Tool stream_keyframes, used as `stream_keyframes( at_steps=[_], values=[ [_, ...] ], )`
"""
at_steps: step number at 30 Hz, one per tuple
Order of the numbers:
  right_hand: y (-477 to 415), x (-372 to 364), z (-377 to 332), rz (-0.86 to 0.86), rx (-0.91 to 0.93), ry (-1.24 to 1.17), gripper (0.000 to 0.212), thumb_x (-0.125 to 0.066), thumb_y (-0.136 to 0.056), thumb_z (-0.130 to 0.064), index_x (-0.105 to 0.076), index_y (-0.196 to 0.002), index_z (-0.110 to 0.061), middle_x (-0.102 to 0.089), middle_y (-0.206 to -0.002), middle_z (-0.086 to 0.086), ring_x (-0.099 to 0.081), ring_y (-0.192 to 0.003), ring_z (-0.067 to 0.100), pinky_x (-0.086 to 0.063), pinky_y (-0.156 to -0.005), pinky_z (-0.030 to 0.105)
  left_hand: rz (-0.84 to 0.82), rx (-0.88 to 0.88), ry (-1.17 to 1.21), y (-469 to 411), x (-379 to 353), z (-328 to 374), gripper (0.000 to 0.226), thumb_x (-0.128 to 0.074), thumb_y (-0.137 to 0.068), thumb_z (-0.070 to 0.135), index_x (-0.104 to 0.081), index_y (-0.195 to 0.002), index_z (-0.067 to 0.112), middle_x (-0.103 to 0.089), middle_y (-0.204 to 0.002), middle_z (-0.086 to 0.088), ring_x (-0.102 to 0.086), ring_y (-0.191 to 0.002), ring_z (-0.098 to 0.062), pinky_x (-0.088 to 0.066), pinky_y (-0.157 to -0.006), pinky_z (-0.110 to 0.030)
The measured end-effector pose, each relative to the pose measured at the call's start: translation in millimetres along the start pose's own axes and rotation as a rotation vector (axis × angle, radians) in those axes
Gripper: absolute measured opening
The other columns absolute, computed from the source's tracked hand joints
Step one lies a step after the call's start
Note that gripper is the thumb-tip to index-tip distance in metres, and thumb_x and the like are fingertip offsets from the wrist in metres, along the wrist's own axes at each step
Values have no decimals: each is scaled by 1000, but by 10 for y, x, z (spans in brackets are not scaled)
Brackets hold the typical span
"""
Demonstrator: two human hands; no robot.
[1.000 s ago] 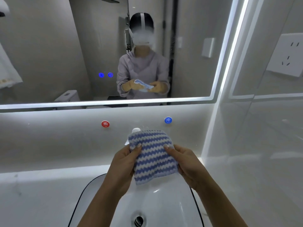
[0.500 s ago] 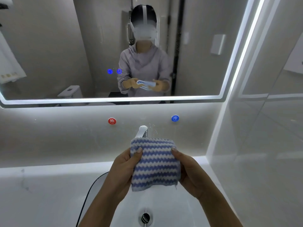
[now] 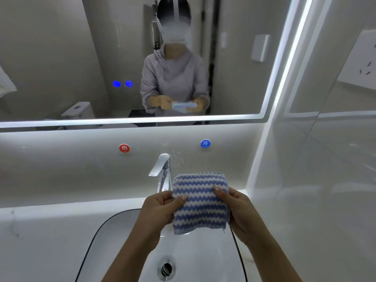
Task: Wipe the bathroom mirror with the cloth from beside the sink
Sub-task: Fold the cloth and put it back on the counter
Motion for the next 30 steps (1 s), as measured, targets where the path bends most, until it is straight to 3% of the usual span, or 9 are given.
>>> stream_keyframes(
  at_steps=[2,7,11,14,22,26,30],
  values=[
    [-9,212,-20,43,6,45,42,-68,-75,-29,-67,-108,-2,-72,-102,17,-70,-93,34,-58,-80,43,27,-2,-6,-62,-146,-57,35,-71,-71,29,-69,-101,10,-76,-86,-8,-73,-78,-24,-57,-59,-26],
    [-90,740,-128,89,-13,107,44,-74,-68,-31,-69,-104,-6,-75,-94,11,-72,-82,26,-58,-63,32,70,15,62,-244,-599,-238,37,-72,-65,31,-70,-98,15,-76,-87,-6,-73,-76,-22,-56,-56,-28],
    [-208,1112,-146,93,-50,97,48,-78,-63,-30,-70,-103,-5,-74,-96,13,-72,-85,28,-58,-68,33,124,44,128,-402,-854,-449,33,-73,-69,25,-69,-100,15,-76,-86,-8,-73,-74,-22,-56,-53,-29],
    [-291,1349,-117,128,-65,117,43,-76,-67,-28,-70,-103,-6,-74,-97,12,-71,-88,27,-58,-72,34,143,61,97,-525,-1002,-615,25,-70,-79,21,-67,-103,15,-76,-86,-6,-73,-76,-21,-57,-56,-29],
    [-536,1832,-51,283,-41,180,13,-69,-86,-19,-72,-96,-12,-76,-87,3,-72,-77,18,-57,-60,26,81,36,-50,-934,-1309,-781,7,-66,-85,21,-67,-92,24,-76,-78,5,-72,-71,-11,-54,-54,-19],
    [-696,2063,69,368,-38,204,10,-67,-88,-20,-73,-94,-15,-75,-87,1,-72,-81,18,-58,-67,31,80,43,-81,-1195,-1453,-947,8,-65,-87,23,-68,-94,25,-76,-83,4,-73,-75,-12,-58,-61,-23],
    [-916,2257,252,435,-49,220,7,-66,-89,-18,-72,-92,-16,-76,-85,1,-72,-78,19,-56,-62,31,96,126,-97,-1478,-1531,-1277,7,-64,-88,21,-68,-94,23,-75,-88,0,-73,-77,-14,-60,-68,-30]
  ],
)
Point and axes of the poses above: each hand's wrist, its own y-axis away from the middle knuckle, its own x-axis out of the back of the hand, z = x × y, the point moved 10 cm from there along -y, towards the middle knuckle
